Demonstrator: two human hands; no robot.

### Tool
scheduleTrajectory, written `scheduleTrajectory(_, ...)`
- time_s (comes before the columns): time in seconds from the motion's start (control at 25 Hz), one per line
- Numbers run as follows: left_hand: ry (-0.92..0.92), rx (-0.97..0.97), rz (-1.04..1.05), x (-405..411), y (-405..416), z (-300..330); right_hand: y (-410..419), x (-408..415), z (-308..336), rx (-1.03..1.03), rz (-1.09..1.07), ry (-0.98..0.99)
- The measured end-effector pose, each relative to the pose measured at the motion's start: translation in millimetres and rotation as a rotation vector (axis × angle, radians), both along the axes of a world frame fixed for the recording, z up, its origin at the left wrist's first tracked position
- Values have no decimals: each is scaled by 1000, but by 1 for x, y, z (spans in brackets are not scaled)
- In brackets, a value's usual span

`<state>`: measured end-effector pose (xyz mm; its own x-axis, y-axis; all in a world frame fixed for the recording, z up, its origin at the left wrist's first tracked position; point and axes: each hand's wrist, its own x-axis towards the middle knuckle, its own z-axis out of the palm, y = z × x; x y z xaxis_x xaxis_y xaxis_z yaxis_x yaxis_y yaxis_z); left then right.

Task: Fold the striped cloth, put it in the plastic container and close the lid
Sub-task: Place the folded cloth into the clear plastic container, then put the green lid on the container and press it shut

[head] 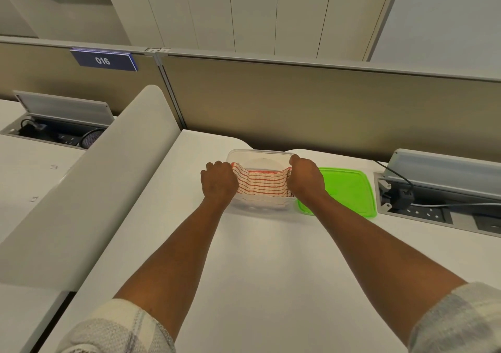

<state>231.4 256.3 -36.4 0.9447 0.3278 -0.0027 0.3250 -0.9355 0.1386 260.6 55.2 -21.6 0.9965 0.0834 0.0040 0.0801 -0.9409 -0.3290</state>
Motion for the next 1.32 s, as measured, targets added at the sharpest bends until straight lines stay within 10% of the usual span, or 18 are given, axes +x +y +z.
scheduleTrajectory(0.44,-397,64,-426,-35,-83,7,-90,-28,-24,176,-163,-40)
scheduleTrajectory(0.72,-303,57,-880,-65,-169,-14,-159,-51,-40,71,-155,71)
scheduleTrajectory(1.32,7,158,-658,-49,-196,-46,-204,-52,-65,20,-27,195)
